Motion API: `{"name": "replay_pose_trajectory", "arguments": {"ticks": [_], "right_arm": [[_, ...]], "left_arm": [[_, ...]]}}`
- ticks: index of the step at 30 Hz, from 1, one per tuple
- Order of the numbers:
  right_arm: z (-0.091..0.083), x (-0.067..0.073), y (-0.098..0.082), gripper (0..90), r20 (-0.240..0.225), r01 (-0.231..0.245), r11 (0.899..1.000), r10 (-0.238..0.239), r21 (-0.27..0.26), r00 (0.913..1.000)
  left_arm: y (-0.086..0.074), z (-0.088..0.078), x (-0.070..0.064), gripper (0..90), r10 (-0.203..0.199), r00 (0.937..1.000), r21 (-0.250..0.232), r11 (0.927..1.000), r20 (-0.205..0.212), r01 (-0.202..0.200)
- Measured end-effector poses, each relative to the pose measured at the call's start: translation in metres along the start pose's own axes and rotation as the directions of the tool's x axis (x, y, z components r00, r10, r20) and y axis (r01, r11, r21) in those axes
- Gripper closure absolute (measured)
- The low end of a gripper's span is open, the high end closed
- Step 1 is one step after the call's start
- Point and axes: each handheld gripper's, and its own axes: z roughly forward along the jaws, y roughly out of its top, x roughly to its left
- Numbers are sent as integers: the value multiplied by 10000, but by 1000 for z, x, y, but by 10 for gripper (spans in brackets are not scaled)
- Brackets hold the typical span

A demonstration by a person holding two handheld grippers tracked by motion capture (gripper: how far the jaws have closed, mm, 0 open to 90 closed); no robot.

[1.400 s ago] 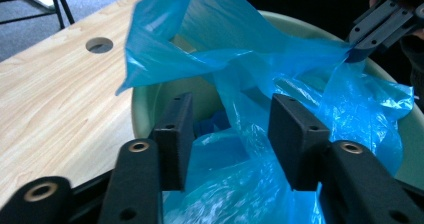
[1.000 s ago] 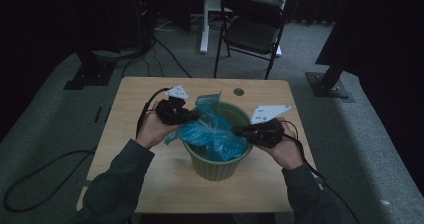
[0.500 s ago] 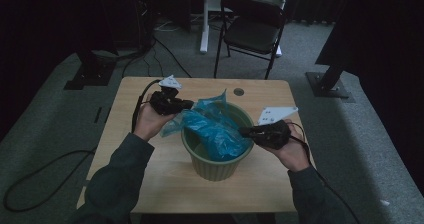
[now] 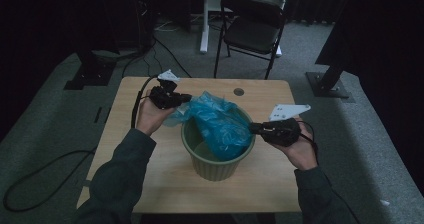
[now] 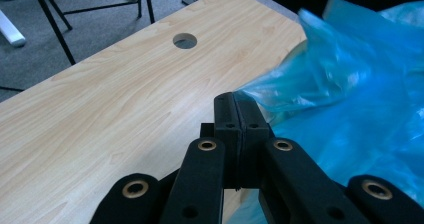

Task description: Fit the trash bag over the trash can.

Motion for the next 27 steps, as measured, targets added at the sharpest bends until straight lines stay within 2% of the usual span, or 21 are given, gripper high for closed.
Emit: {"name": "replay_pose_trajectory", "arguments": {"ticks": [2, 4, 5, 8, 15, 18, 20, 23, 27], "right_arm": [[-1, -1, 4, 665, -4, -95, 9997, 95, -228, 10000], [-1, -1, 5, 665, -22, -137, 9994, 136, -310, 9999], [1, -2, 12, 595, -83, -233, 9985, 229, -500, 9997], [3, -2, 20, 574, -61, -282, 9975, 279, -655, 9996], [2, -3, 34, 588, 121, -281, 9948, 294, -977, 9995], [2, -3, 39, 638, 104, -190, 9951, 201, -969, 9997], [-2, -4, 41, 683, -15, -229, 9928, 229, -1174, 9997], [-5, -5, 41, 709, -5, -194, 9933, 195, -1136, 9998], [-10, -5, 40, 709, -229, -246, 9917, 219, -1264, 9995]], "left_arm": [[1, 0, -2, 898, 72, 10000, -16, 10000, 16, -72], [1, 0, -2, 898, 72, 10000, -16, 10000, 16, -72], [2, 0, -5, 897, 148, 9999, -51, 9999, -4, -148], [2, -1, -5, 895, 159, 9999, -64, 9999, -21, -159], [2, -4, -6, 893, 228, 9997, -157, 9996, 1, -228], [2, -3, -8, 891, 281, 9996, -167, 9995, -34, -281], [3, -3, -9, 890, 325, 9994, -128, 9994, -93, -326], [3, -2, -8, 889, 308, 9994, -111, 9995, -148, -309], [3, -2, -8, 889, 304, 9994, -67, 9995, -193, -305]]}}
